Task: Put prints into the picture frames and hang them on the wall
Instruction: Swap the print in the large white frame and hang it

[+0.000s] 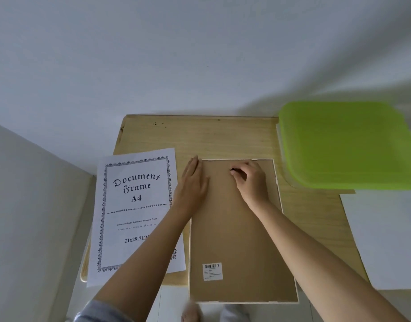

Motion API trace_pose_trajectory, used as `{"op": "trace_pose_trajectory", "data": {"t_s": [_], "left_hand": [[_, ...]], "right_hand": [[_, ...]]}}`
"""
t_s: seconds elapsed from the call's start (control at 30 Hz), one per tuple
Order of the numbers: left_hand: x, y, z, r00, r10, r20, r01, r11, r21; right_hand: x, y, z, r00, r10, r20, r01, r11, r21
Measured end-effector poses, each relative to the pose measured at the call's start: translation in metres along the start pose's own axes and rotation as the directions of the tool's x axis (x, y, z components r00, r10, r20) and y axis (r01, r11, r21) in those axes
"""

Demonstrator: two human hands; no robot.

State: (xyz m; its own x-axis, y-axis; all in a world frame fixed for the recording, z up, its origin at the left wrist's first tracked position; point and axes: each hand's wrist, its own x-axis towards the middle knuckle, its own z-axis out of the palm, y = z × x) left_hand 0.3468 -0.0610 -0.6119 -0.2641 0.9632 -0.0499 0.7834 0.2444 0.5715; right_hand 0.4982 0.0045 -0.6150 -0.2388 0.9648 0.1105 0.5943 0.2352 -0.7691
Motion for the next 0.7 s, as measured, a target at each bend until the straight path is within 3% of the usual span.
{"op": "trace_pose_trajectory", "data": {"t_s": [0.2,0.7], "left_hand": [[0.004,0.001,-0.001,1.000,-0.008,-0.004,0.008,1.000,0.012],[0.025,-0.001,0.000,0.992,0.122,0.014,-0.120,0.987,-0.110]], "right_hand": [[-0.003,0.004,0.000,0.998,-0.044,-0.055,0.048,0.996,0.078],[-0.007,0.003,0.008,0.989,-0.098,-0.111,0.099,0.995,0.011]]}}
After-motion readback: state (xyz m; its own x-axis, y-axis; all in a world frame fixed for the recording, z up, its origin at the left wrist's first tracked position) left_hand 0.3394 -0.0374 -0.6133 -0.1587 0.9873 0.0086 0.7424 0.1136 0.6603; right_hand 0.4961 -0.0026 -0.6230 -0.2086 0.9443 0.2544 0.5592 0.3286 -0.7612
